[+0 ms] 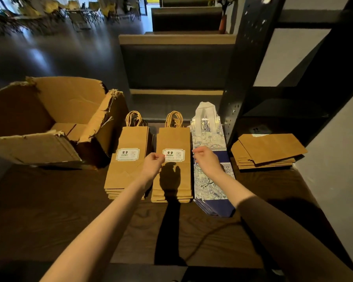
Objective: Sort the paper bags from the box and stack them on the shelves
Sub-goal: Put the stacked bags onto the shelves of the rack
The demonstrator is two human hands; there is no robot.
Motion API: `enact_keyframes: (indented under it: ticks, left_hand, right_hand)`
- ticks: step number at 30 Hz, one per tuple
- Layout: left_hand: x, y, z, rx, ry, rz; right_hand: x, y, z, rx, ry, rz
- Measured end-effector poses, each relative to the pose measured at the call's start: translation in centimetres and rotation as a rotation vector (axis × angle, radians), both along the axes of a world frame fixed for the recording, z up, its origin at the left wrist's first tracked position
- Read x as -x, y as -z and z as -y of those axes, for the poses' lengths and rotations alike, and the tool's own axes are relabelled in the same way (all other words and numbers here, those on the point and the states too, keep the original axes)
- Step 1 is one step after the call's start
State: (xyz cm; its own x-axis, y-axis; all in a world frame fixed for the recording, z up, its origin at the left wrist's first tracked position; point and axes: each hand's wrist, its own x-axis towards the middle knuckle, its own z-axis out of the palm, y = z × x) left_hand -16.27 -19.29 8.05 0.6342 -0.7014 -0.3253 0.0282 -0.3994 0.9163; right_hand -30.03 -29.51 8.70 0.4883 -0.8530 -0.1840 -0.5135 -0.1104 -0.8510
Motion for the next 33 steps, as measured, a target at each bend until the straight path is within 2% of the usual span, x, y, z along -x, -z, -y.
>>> enact_keyframes:
  ticks: [4,8,15,20,26,33]
  left_hand:
    - [-0.9,2.1,-0.1,-0.09,0.007,0.012]
    - [-1.3,4.5,0.5,-0.188,0.044,0.032]
    - [-2.3,8.0,1.5,-0.332,0.104,-0.081]
    - [-2.5,9.7,1.7,-0.411,0.081,0.039]
    - [-3.3,10.2,1.5,-0.365,0.076,-0.096]
    - [-3.7,10.2,1.5,-0.355,0.067,-0.158]
  right_hand:
    - [-2.2,1.6,-0.2,-0.059,-0.077,-0.107]
    - [-4.0,3.7,-0.1,-0.126,-0.058,-0.186]
    - [-5.8,6.6,0.5,-0.293,-0.043,-0.242]
    - [-6.5,7.9,1.0,-0.388,0.0,-0.198]
    - [-7.1,8.3,1.9,-0.601,0.123,-0.02]
    - [-7.5,8.8,1.9,-0.6,0.189,-0.004]
